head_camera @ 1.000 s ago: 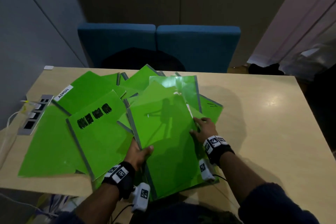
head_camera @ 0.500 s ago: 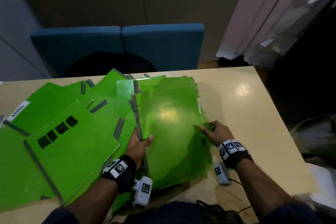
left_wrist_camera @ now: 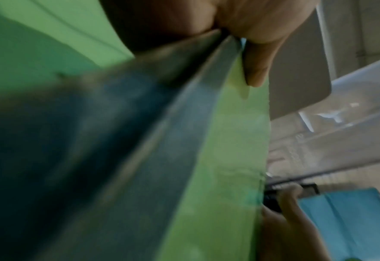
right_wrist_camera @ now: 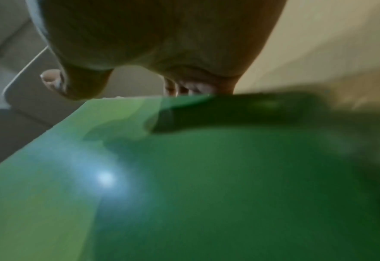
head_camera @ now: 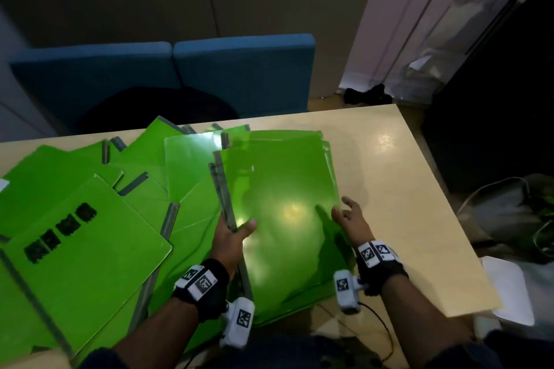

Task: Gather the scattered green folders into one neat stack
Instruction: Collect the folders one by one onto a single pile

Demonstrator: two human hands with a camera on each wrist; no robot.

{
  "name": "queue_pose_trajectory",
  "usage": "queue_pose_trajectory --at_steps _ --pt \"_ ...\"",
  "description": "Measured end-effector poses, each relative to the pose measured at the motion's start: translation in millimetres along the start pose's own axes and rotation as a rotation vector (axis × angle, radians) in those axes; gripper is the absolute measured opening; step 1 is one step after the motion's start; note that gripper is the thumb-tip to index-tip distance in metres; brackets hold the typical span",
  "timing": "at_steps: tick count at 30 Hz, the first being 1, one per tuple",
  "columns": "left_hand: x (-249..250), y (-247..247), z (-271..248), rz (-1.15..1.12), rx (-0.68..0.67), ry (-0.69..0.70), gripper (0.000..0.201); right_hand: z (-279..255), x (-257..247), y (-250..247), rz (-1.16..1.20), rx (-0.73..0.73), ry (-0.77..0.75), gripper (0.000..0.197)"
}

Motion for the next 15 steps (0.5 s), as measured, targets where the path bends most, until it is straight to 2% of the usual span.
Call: queue_pose_trajectory --at_steps 1,2,5,7,11,14,15 --pt "5 4 -3 0.016 -0.007 0.029 0.070 -2 -5 4 0.063 0.003 -0.029 0.087" --pt "11 6 -6 0.043 0.001 0.052 0.074 -3 -8 7 0.111 0.010 -0.046 0.084" --pt "19 0 -9 0.132 0.020 0.101 0.096 -7 -23 8 0.188 -0.023 -0.081 0.042" --pt "17 -4 -10 0.123 -0.025 0.098 0.102 -5 -25 5 0.225 -0.088 -0.091 0.038" --pt "22 -6 -12 0.252 -0.100 0.157 0.085 -2 -10 8 0.289 -0.100 0.008 0.028" --pt "25 -10 -8 0.396 -0.293 0.146 0.081 1 11 3 0.317 -0.006 0.102 0.026" --pt "25 -14 -6 0.432 -0.308 0.154 0.077 2 17 1 0.323 0.018 0.124 0.029"
Point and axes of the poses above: each hand's wrist, its own z-axis towards the middle knuckle, its own y-axis out of the palm, x = y × z, the point moved 3 cm from there along z, towards the middle knuckle, and after that the axes turned 10 degrees about z, right-handed, at the moved point
